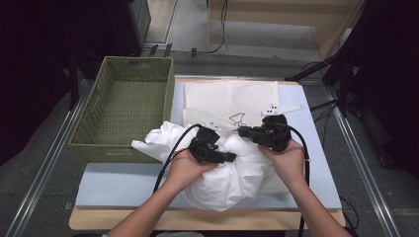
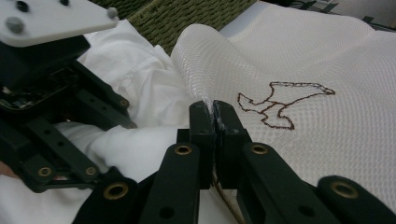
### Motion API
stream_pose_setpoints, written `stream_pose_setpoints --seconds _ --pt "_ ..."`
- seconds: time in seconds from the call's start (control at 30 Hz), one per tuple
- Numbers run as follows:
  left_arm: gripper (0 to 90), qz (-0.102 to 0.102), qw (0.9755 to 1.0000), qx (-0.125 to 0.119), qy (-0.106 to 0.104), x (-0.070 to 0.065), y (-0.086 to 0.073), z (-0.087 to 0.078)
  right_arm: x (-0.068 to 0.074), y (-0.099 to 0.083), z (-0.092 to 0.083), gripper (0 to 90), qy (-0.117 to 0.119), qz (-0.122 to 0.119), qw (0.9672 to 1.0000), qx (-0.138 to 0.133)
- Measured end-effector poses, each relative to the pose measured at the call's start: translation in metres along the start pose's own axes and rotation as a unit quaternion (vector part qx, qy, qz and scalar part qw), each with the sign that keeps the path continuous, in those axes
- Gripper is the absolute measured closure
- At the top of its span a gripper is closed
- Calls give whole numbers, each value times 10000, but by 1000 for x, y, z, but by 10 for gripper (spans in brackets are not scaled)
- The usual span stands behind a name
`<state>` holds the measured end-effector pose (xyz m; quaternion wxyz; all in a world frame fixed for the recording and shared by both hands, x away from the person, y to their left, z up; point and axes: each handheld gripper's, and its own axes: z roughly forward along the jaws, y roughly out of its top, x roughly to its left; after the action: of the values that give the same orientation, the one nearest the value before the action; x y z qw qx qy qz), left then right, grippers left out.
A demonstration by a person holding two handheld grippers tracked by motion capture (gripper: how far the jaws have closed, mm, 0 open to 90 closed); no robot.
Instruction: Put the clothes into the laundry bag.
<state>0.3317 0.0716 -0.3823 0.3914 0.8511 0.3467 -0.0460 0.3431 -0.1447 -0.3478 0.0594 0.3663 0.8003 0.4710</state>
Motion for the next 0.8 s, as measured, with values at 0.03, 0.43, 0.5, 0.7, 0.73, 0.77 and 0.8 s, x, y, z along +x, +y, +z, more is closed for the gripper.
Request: stream_pose_setpoints --seconds 0.03,0.43,0.5,0.7,0.73,0.77,0.8 --pt "672 22 10000 13 8 0 2 1 1 0 -1 890 0 -17 10000 -11" --pt "659 24 10000 -82 -45 13 11 26 12 -2 -8 890 79 -89 9999 -45" --pt "647 -18 9999 -85 -86 17 11 30 9 -5 -5 890 65 -66 10000 29" --pt "501 40 9996 -45 -263 18 10 25 1 -12 3 888 82 12 9998 170" --pt "471 28 9995 -54 -304 17 10 23 1 -13 4 888 69 -21 9998 180" --pt "431 28 9994 -53 -349 17 10 21 0 -14 5 888 75 -28 9998 189" --pt "401 31 9993 -75 -366 17 10 20 0 -14 5 887 69 -15 9998 202"
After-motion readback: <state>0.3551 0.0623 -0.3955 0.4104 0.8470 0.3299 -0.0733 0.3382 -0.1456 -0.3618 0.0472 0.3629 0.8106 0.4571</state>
